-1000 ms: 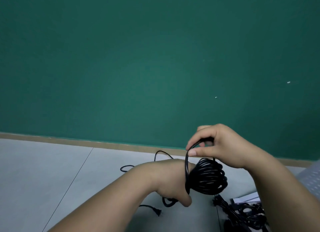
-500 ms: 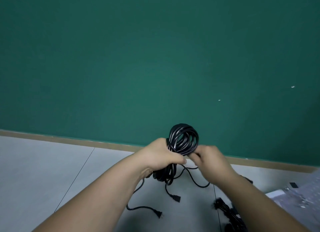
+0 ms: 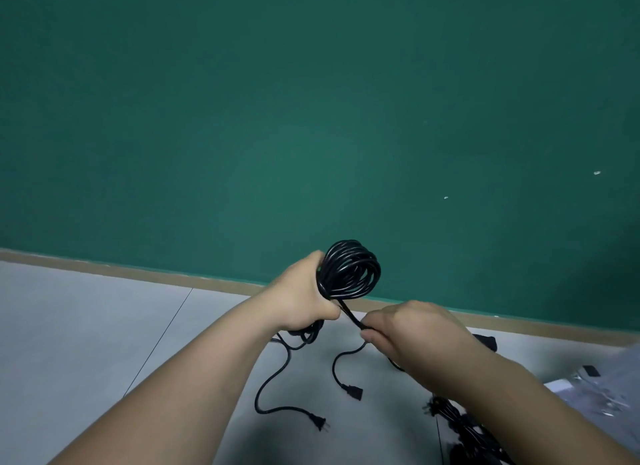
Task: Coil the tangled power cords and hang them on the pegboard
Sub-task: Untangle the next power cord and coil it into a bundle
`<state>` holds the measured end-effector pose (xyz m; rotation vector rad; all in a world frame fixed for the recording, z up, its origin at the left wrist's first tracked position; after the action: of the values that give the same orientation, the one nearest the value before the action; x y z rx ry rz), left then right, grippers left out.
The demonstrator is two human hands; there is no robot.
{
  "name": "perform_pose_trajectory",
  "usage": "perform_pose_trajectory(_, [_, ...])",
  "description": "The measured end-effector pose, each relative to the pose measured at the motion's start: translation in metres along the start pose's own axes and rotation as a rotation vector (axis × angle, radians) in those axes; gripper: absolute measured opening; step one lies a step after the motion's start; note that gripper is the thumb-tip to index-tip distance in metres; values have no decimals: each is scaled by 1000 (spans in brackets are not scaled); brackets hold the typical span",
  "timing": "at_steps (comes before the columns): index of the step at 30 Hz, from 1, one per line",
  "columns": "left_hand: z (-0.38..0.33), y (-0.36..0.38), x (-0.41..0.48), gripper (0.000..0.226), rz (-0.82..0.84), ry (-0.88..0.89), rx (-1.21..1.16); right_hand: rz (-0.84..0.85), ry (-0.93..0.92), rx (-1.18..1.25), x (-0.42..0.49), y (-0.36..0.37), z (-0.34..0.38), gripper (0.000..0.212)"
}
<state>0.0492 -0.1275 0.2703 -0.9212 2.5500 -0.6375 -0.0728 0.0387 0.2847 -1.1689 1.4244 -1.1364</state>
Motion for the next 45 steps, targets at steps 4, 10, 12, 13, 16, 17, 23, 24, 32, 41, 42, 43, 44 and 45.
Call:
perform_pose_trajectory(4, [-3,10,1,46,-4,23,171,-28,-98,-121,-7,-18,18,25])
perform_pose_trajectory(10, [-23,49,-10,31,81,146,535,-23,-102,-238,-5,-45,8,8])
perform_pose_trajectory(12, [-31,66,-19,24,153,240,686,-24,-114,-227,-6,-56,-1,30])
perform_pose_trajectory(13, [-34,73,-23,25,194,294,730,-59,-122,-190,-7,-60,-8,37])
perform_pose_trajectory(16, [-42,81,-33,26,272,448,644,-220,-118,108,-14,-59,-38,34])
perform_pose_trajectory(17, [-47,79,-36,28,274,486,597,-236,-105,281,-16,-54,-50,29])
perform_pose_trajectory(23, [-75,73,-64,54,329,621,425,-79,-31,1097,-31,-27,-94,10])
perform_pose_trajectory(24, [-77,72,-68,56,345,590,321,-75,-16,1152,-32,-25,-93,8])
perform_pose_trajectory(32, [-61,44,-47,62,-54,242,-261,-161,238,1276,-8,11,-63,41])
perform_pose_trajectory(41, [-37,33,-24,36,-126,119,-479,-344,332,647,-6,1,-26,10])
perform_pose_trajectory(42, [-37,32,-22,34,-133,112,-478,-363,348,604,-9,0,-21,10])
perform_pose_trajectory(43, [-36,32,-21,33,-142,107,-473,-383,349,593,-11,0,-14,15])
perform_pose_trajectory(44, [-37,31,-20,32,-151,104,-467,-393,341,601,-13,1,-9,17])
perform_pose_trajectory(45, [-38,30,-19,32,-161,100,-467,-403,324,606,-15,1,-4,19])
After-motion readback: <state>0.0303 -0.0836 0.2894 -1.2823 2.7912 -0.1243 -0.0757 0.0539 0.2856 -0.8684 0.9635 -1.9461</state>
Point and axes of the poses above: each hand's wrist, its own x-axis towards the middle knuckle, its own y-axis out of the palm, z = x × y, the point moved 3 cm from there along x, towards the middle knuckle, and after that the axes turned 10 degrees about -x, right-handed, at the moved point
